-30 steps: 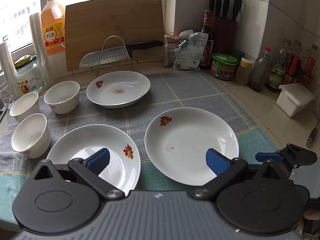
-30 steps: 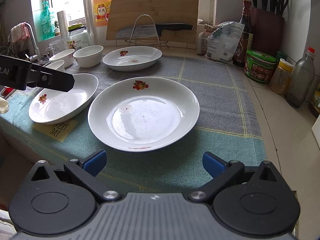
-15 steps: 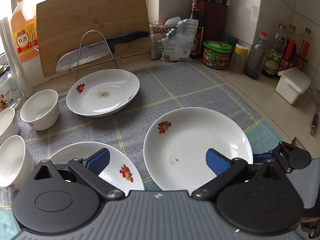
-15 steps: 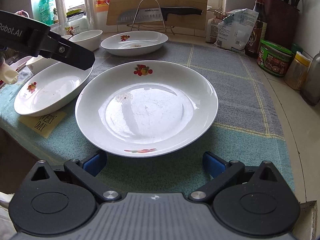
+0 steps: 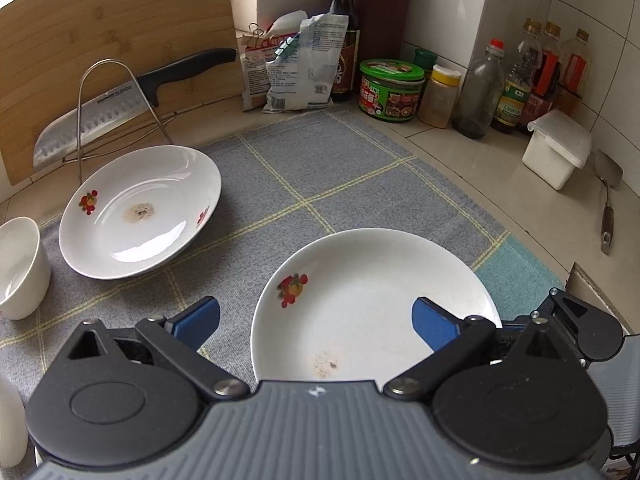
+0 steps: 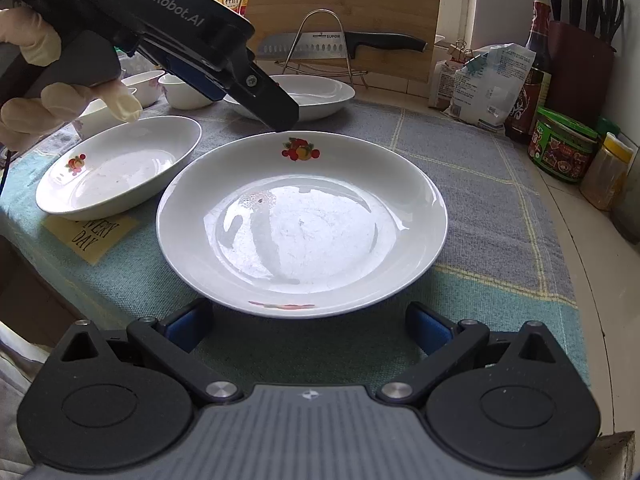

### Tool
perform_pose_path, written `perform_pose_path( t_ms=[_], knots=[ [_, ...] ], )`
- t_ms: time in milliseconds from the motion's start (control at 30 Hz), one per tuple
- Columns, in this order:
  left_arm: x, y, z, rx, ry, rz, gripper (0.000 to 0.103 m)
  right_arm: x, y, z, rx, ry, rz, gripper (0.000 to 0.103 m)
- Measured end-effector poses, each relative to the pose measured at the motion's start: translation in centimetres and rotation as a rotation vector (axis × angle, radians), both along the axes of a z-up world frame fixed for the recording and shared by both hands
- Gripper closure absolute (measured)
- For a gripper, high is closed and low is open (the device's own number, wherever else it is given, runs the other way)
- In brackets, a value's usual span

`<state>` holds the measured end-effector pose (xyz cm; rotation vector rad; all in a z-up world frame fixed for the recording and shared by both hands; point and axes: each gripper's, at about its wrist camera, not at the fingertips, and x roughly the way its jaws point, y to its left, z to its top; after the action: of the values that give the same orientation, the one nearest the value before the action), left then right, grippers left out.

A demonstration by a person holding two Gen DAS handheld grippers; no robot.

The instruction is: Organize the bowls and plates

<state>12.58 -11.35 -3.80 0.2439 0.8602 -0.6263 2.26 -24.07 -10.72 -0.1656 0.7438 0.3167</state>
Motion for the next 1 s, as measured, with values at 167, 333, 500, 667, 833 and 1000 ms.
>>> perform_pose_path(
  t_ms=[167, 333, 500, 667, 833, 1000],
  knots=[
    [1.2, -0.9, -0.8, 0.032, 0.022, -0.069, 0.003, -0.5, -0.3, -0.3, 0.015, -0.041, 0.008, 0.000],
    [2.8, -1.5, -2.1, 0.053, 0.087, -0.122, 0.005, -0.6, -0.4, -0.4, 0.023, -0.066, 0.023, 0.000],
    [4.0, -2.0, -3.1, 0.065, 0.148, -0.165, 0.010, -0.4, -0.5, -0.5, 0.025, -0.075, 0.026, 0.000],
    [4.9, -2.4, -3.8, 0.078, 0.197, -0.208, 0.020, 0.0, -0.6, -0.5, 0.025, -0.071, 0.043, 0.000],
    [5.5, -2.6, -4.0, 0.096, 0.224, -0.244, 0.024, 0.3, -0.6, -0.4, 0.024, -0.064, 0.063, 0.000],
    [6.3, -2.8, -4.3, 0.102, 0.263, -0.274, 0.026, 0.7, -0.6, -0.3, 0.017, -0.048, 0.078, 0.000]
  ],
)
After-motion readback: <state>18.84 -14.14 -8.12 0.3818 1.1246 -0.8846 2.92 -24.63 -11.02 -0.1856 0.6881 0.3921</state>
